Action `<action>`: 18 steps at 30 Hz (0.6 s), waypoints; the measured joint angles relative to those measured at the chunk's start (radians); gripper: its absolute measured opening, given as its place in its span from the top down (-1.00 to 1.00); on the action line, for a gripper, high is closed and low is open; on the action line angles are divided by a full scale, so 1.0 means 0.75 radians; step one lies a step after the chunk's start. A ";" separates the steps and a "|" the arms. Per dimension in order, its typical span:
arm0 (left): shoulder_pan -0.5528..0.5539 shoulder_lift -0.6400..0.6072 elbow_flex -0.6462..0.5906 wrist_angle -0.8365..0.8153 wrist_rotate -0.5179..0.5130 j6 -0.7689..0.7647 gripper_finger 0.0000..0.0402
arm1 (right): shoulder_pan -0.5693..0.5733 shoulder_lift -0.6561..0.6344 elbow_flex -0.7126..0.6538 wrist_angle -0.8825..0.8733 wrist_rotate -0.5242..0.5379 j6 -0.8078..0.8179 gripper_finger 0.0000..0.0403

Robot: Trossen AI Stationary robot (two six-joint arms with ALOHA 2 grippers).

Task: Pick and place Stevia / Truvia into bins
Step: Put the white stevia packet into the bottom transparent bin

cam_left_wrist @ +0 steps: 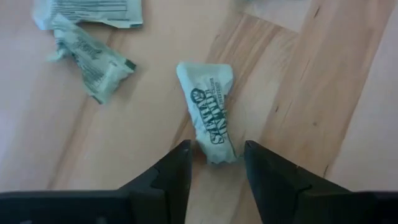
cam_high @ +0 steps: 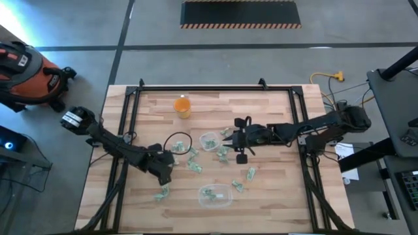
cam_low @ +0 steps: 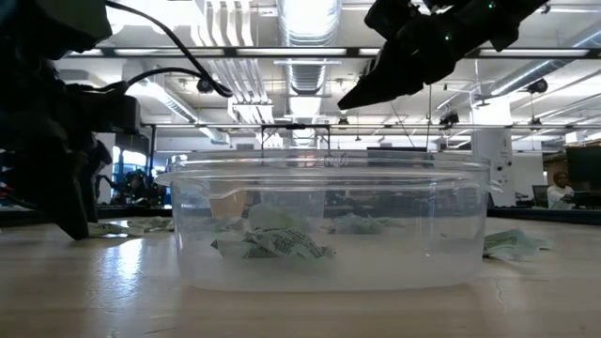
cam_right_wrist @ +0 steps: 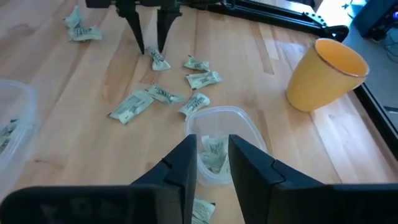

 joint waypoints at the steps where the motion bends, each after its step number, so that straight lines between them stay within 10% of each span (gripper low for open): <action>1: 0.003 -0.001 -0.003 0.007 0.003 0.001 0.42 | 0.001 -0.009 -0.008 -0.003 0.000 0.003 0.60; 11: 0.009 -0.007 0.005 0.022 0.012 0.105 0.96 | 0.005 -0.064 -0.095 -0.002 0.003 0.056 0.66; 18: 0.008 -0.008 0.023 0.019 0.008 0.157 0.98 | 0.005 -0.070 -0.174 -0.002 0.023 0.127 0.67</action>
